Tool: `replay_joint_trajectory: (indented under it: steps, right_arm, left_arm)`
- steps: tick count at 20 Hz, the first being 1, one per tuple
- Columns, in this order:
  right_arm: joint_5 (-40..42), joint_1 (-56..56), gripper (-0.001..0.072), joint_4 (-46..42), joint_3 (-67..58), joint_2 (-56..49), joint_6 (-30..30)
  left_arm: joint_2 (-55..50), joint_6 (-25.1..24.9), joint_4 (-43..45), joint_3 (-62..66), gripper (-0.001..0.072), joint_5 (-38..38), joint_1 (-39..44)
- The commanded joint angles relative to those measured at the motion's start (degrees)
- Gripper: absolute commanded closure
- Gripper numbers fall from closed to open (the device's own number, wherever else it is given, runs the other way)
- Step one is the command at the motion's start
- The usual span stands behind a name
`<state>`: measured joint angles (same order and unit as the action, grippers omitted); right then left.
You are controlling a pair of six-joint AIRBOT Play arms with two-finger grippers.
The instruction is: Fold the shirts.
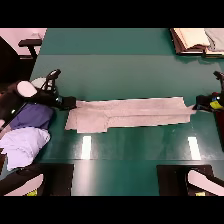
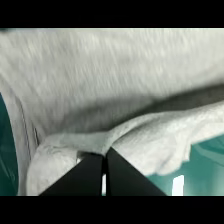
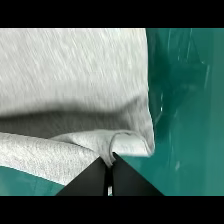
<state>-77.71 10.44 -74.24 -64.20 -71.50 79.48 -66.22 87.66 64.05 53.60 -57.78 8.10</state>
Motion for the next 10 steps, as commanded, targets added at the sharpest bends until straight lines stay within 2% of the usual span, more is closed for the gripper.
replay_joint_trajectory:
  steps: [1,3,4,5,6,7,9,10]
  right_arm:
    - [1.07,-2.67,0.0699,1.25,-6.34,-8.44,-0.02]
    - [1.09,-2.97,0.0698,1.79,-8.09,-11.5,0.04]
    - [1.31,-2.95,0.0684,3.82,-8.87,-12.79,-0.04]
    - [1.79,-2.36,0.0549,6.1,-9.49,-13.7,-0.11]
    - [2.36,-1.57,0.0401,8.7,-9.92,-14.16,-0.59]
    - [2.64,-0.61,0.0327,11.69,-10.1,-14.27,-2.71]
    - [1.07,1.95,0.0312,13.73,-10.08,-14.21,-6.08]
    - [-0.68,3.76,0.02,13.6,-9.75,-14.21,-6.97]
  left_arm:
    - [-6.03,-1.09,0.35,2.95,0.0687,5.81,-0.04]
    - [-6.03,-1.07,0.24,3.06,0.0684,8.17,-0.04]
    - [-6.01,-1.07,0.24,3.17,0.0493,8.61,-0.04]
    - [-6.01,-0.87,0.15,3.32,0.015,8.76,-0.04]
    - [-6.01,-0.48,0.02,3.67,0.0081,8.5,-0.04]
    - [-5.97,-0.5,0.02,4.2,0.0091,8.02,-0.04]
    - [-5.97,-0.68,0.04,6.19,0.0091,5.25,-0.04]
    - [-5.97,-0.68,0.04,7.21,0.0092,3.5,-0.04]
